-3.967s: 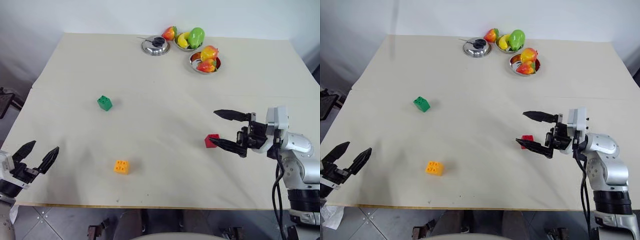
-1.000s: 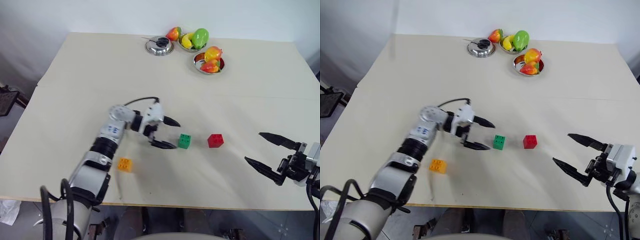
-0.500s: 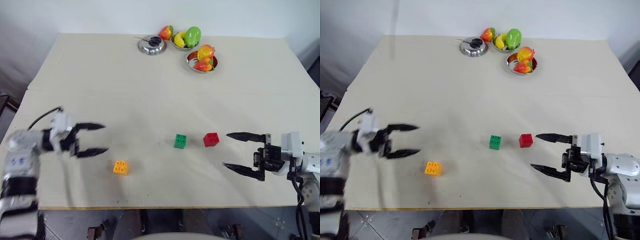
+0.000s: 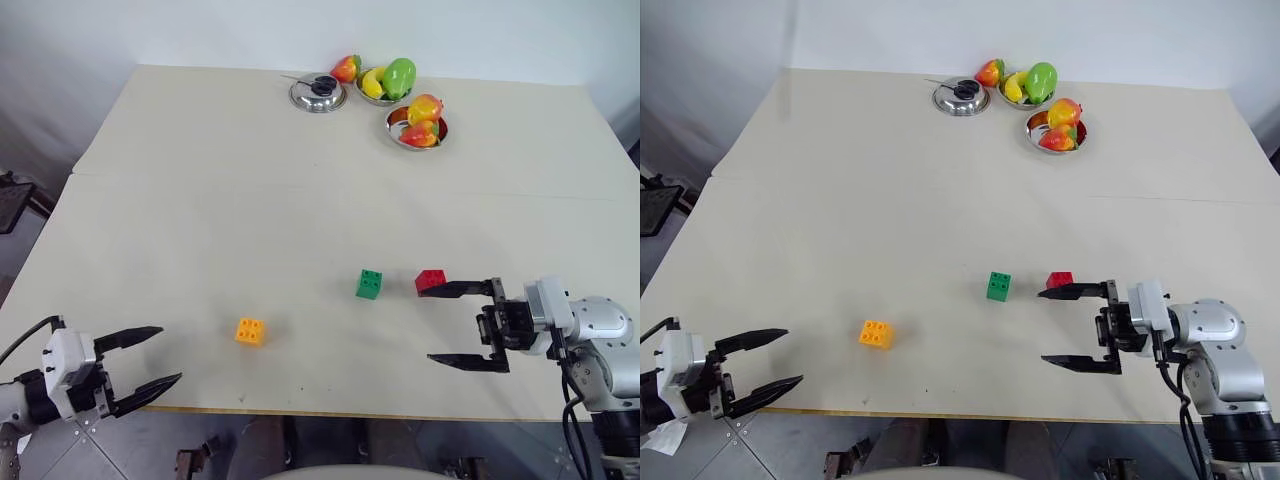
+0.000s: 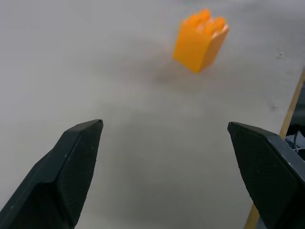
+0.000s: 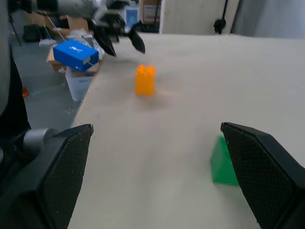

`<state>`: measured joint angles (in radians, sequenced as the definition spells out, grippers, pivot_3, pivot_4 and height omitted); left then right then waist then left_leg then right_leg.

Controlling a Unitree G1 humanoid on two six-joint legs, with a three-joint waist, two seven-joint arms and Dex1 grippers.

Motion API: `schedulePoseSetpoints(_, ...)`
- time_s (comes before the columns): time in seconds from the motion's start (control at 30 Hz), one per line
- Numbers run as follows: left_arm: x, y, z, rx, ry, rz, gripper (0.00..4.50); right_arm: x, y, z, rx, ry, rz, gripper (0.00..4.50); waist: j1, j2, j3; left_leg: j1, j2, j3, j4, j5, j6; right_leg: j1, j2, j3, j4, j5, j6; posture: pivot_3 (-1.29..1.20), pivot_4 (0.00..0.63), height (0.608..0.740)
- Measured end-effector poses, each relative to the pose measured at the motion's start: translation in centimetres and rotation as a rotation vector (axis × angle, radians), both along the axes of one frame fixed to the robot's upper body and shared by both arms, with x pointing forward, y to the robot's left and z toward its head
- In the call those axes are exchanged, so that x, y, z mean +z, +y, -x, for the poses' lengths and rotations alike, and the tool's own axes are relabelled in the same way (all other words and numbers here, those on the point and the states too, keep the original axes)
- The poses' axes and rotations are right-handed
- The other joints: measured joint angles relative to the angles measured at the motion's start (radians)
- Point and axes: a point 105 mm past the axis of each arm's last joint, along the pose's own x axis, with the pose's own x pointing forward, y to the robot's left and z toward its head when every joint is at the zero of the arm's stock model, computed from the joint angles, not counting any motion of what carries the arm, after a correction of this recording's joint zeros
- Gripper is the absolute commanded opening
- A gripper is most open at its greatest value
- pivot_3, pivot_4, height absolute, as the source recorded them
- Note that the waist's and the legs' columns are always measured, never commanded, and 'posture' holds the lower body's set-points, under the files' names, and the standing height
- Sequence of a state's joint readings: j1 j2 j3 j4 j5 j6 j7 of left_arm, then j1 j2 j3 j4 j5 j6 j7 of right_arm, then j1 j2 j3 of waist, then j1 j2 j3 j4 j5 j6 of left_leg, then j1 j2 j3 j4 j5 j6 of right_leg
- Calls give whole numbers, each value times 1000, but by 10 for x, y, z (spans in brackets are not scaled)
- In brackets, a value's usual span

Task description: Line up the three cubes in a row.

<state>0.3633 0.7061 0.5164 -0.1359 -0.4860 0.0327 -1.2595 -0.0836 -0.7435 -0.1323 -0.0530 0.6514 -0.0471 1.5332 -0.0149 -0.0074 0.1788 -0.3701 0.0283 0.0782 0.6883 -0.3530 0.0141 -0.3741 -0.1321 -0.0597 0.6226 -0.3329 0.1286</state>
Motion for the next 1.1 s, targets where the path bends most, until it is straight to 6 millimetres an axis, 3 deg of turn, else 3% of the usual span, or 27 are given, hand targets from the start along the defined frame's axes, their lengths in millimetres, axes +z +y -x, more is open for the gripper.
schedulePoseSetpoints(0.23,10,-48,-29,-242,-57,-1,4460,-5,-28,3,-109,15,36,4500,11,1,0,0,0,2,-2,1,0,0,3,-9,1,0,0,0,150,740)
schedulePoseSetpoints(0.4,-11,-60,-37,-407,-17,-83,4460,-17,-44,15,-179,66,47,4500,12,2,0,1,-1,9,-2,2,2,-1,8,-11,3,1,2,0,150,740)
schedulePoseSetpoints(0.53,-13,-66,-54,-433,-49,-89,4460,-22,-56,24,-233,76,63,4500,14,1,0,1,-1,11,-2,2,4,-1,8,-10,3,2,4,0,150,740)
schedulePoseSetpoints(0.63,-18,-74,-61,-443,-47,-56,3869,-27,-61,31,-257,85,77,4500,14,1,0,2,-1,11,-2,2,4,-1,7,-10,3,3,5,0,150,740)
schedulePoseSetpoints(0.87,-21,-84,-60,-519,-38,-41,1643,-33,-68,38,-308,98,82,4500,12,1,0,2,0,11,-2,3,4,-1,8,-9,3,3,5,0,150,740)
schedulePoseSetpoints(0.97,-18,-87,-64,-536,-45,-41,1486,-34,-68,38,-319,98,80,4500,13,1,0,2,0,11,-2,3,4,-1,7,-8,3,3,5,0,150,740)
schedulePoseSetpoints(1.1,2,-107,-88,-558,-111,-5,1486,-29,-73,37,-350,66,85,4500,32,1,0,2,-4,11,-2,4,6,-1,5,-9,3,3,6,0,150,740)
